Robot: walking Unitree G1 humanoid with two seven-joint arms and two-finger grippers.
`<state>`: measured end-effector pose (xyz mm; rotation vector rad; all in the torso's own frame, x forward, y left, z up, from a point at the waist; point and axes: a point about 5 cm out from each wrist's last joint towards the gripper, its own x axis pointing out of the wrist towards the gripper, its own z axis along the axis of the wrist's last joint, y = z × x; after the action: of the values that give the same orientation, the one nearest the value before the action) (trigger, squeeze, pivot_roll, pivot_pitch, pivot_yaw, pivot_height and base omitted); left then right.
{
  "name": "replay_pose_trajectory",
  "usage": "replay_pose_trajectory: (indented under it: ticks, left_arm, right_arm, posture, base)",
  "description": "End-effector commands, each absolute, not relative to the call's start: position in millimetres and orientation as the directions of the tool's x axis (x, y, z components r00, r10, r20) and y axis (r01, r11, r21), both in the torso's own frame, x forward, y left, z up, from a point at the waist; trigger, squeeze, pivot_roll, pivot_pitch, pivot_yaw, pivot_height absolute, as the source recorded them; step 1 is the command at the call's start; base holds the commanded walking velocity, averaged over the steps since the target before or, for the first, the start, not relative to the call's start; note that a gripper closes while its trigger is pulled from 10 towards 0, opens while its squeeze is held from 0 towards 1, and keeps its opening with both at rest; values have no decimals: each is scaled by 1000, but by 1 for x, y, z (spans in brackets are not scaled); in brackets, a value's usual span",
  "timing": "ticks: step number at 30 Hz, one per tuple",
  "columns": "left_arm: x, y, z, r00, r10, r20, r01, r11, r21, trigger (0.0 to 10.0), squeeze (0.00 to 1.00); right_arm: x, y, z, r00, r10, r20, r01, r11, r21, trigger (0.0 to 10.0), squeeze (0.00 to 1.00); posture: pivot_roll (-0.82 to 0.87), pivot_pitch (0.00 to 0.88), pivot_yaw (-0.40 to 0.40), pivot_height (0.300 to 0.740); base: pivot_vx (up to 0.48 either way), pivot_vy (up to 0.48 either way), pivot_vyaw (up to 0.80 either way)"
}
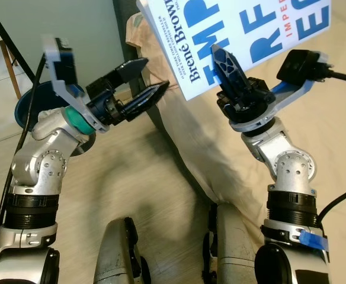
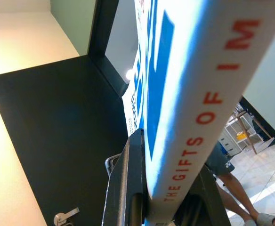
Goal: Clean up the room
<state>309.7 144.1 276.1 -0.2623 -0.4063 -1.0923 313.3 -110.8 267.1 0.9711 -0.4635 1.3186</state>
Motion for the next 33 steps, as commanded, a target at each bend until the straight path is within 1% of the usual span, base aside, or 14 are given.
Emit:
replay_pose_trajectory:
  ticks: [1, 4, 9, 14, 19, 20, 21, 25, 33]
  left_arm:
    - [306, 143, 272, 375, -811, 448, 915, 402, -38, 10000, 0]
    - [303, 137, 272, 342, -818, 463, 931, 361, -50, 10000, 0]
    - [302, 133, 274, 325, -810, 488, 938, 342, -56, 10000, 0]
    - [298, 140, 283, 293, -779, 555, 950, 303, -76, 10000, 0]
    - [296, 143, 285, 283, -777, 562, 954, 291, -79, 10000, 0]
    - [296, 143, 285, 279, -776, 566, 956, 280, -87, 2510, 0]
    - [294, 143, 285, 262, -781, 567, 962, 260, -87, 0, 0]
    - [290, 142, 282, 236, -793, 562, 970, 225, -90, 0, 0]
    - [289, 143, 280, 238, -796, 556, 970, 221, -98, 0, 0]
  right_arm:
    - [307, -110, 272, 193, 586, 787, -956, -67, 285, 0, 0]
    - [305, -104, 268, 185, 621, 762, -955, -69, 287, 0, 0]
    - [302, -96, 257, 183, 683, 707, -954, -50, 295, 0, 0]
    - [301, -98, 250, 184, 723, 666, -954, -32, 297, 0, 0]
    - [302, -98, 249, 186, 729, 659, -955, -25, 297, 0, 0]
    - [302, -97, 249, 190, 728, 658, -955, -20, 297, 0, 0]
    - [303, -97, 249, 192, 728, 658, -955, -16, 296, 0, 0]
    - [303, -96, 249, 191, 726, 660, -956, -15, 293, 0, 0]
    - [303, -96, 249, 184, 731, 657, -958, -17, 288, 0, 0]
  posture:
    - [-78, 81, 82, 565]
    - [-78, 81, 82, 565]
    - [-81, 84, 79, 565]
    - [-83, 83, 80, 565]
    - [-80, 81, 76, 565]
    - [-80, 81, 76, 565]
    - [-79, 80, 76, 565]
    - [-79, 82, 75, 565]
    - [-79, 83, 73, 565]
  base:
    - [0, 0, 0]
    - [0, 0, 0]
    - [0, 0, 0]
    - [0, 0, 0]
    - [0, 0, 0]
    - [0, 0, 0]
    - [0, 0, 0]
    - [0, 0, 0]
    - [0, 0, 0]
